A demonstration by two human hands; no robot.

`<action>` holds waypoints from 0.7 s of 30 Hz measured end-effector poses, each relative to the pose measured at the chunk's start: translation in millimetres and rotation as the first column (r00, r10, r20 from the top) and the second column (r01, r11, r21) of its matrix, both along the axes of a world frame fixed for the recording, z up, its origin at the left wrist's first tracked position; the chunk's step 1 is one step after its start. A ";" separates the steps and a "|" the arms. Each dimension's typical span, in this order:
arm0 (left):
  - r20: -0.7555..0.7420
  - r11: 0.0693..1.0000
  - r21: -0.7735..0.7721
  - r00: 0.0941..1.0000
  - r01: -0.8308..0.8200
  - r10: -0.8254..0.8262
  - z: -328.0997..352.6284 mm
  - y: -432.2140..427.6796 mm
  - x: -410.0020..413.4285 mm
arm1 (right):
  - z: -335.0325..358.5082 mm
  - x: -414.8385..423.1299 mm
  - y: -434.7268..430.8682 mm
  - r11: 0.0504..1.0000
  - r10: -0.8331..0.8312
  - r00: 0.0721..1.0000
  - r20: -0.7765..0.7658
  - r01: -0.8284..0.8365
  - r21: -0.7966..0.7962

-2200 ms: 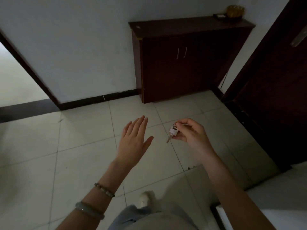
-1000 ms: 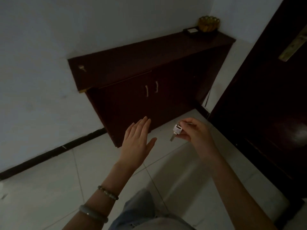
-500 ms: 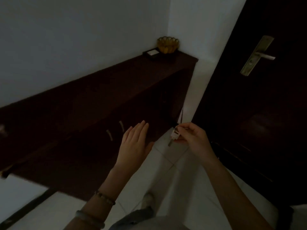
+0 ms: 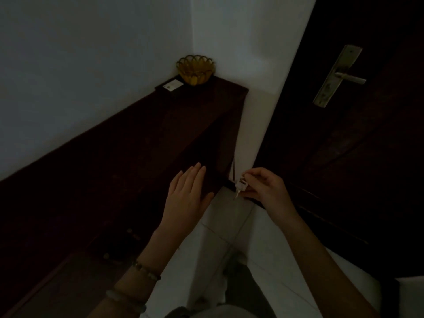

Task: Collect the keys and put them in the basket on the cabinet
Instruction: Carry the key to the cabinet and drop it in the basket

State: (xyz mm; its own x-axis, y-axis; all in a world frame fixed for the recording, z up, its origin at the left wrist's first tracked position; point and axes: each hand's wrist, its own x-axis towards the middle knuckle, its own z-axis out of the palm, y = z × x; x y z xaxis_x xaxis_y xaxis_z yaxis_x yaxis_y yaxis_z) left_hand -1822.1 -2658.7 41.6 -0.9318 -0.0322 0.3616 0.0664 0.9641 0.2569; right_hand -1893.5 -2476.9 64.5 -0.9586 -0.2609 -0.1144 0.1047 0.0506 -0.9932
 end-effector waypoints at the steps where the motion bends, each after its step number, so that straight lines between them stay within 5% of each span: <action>1: 0.003 1.000 0.003 1.000 -0.002 0.002 -1.3 -0.7 -14.2 | -0.4 -13.6 -0.6 1.000 0.001 1.000 0.007 -0.001 -0.009; 21: 0.076 0.964 -0.007 0.962 -0.264 0.264 4.7 9.1 -317.4 | 15.9 -359.5 -8.6 0.977 0.203 0.979 0.009 -0.202 -0.073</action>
State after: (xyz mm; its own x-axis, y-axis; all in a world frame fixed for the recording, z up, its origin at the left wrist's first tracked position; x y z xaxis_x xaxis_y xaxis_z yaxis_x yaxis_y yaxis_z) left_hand -2139.5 -2649.6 46.3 -0.9144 -0.2821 0.2902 -0.2103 0.9438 0.2549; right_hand -2253.0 -2485.6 80.3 -0.8832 -0.4574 -0.1034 0.1154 0.0017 -0.9933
